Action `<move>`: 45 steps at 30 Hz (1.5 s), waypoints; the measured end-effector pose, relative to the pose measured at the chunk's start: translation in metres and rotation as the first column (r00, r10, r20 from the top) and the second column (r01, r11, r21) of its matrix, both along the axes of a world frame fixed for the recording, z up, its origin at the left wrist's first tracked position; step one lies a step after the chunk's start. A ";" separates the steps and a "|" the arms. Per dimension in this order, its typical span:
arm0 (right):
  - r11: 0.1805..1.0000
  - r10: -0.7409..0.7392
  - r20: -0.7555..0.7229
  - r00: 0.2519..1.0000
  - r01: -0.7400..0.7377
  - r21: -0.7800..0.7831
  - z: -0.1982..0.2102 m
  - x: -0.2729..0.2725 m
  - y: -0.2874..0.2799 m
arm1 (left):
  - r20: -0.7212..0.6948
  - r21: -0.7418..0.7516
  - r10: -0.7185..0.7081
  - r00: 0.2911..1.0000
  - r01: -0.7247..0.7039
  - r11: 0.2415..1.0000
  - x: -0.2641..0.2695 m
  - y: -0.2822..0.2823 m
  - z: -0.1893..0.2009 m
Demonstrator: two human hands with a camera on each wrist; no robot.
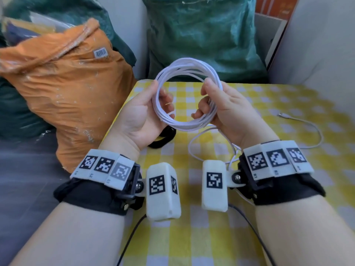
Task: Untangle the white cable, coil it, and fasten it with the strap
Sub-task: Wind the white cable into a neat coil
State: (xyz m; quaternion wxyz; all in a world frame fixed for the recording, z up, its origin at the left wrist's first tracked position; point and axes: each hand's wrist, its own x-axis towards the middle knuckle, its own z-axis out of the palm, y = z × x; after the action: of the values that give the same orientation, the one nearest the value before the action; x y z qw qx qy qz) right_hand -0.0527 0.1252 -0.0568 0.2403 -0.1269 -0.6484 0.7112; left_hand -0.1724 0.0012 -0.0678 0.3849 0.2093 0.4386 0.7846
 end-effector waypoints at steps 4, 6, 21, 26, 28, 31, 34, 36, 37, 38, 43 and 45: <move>0.990 -0.071 0.012 0.997 0.069 0.126 0.001 0.003 0.006 | -0.097 -0.103 -0.026 0.995 0.016 0.995 0.004 -0.004 0.007; 0.972 -0.077 0.034 0.996 0.067 0.224 0.002 0.004 0.008 | -0.165 -0.154 -0.044 0.985 0.018 0.988 0.006 -0.005 0.011; 0.827 -0.123 0.088 0.988 0.053 0.560 0.009 0.004 -0.006 | -0.391 -0.243 -0.136 0.910 0.041 0.969 0.011 -0.007 0.020; 0.830 -0.105 0.140 0.985 0.009 0.557 0.009 0.004 -0.004 | -0.294 -0.158 -0.023 0.955 -0.025 0.987 0.008 -0.005 0.021; 0.807 -0.108 0.170 0.979 -0.013 0.590 0.007 0.004 -0.002 | -0.230 -0.115 0.035 0.973 -0.062 0.991 0.007 -0.005 0.022; 0.792 -0.124 0.182 0.976 -0.013 0.610 0.006 0.002 -0.003 | -0.163 -0.080 0.086 0.983 -0.100 0.992 0.005 -0.005 0.022; 0.777 -0.187 0.181 0.965 0.033 0.628 0.006 -0.001 -0.003 | -0.238 -0.119 0.122 0.964 -0.153 0.981 0.004 -0.004 0.020; 0.772 -0.217 0.190 0.957 0.049 0.633 0.006 -0.001 -0.002 | -0.342 -0.145 0.151 0.928 -0.210 0.967 0.004 -0.005 0.020; 0.767 -0.225 0.199 0.954 0.047 0.639 0.006 -0.001 -0.001 | -0.378 -0.148 0.142 0.915 -0.211 0.966 0.004 -0.006 0.021; 0.759 -0.228 0.215 0.950 0.036 0.650 0.006 -0.001 -0.001 | -0.410 -0.153 0.116 0.905 -0.193 0.969 0.003 -0.008 0.021; 0.659 -0.218 0.270 0.938 -0.062 0.750 0.009 -0.002 -0.009 | -0.673 -0.258 -0.004 0.740 -0.229 0.939 0.000 -0.014 0.022; 0.604 -0.211 0.297 0.931 -0.114 0.788 0.012 -0.002 -0.014 | -0.763 -0.273 -0.035 0.646 -0.272 0.923 0.001 -0.012 0.020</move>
State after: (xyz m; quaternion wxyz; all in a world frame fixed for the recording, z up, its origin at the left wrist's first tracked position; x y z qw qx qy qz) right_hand -0.0550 0.1109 -0.0452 0.1677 -0.1527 -0.9247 0.3058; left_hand -0.1715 -0.0109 -0.0473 0.1459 0.4118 0.7084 0.5544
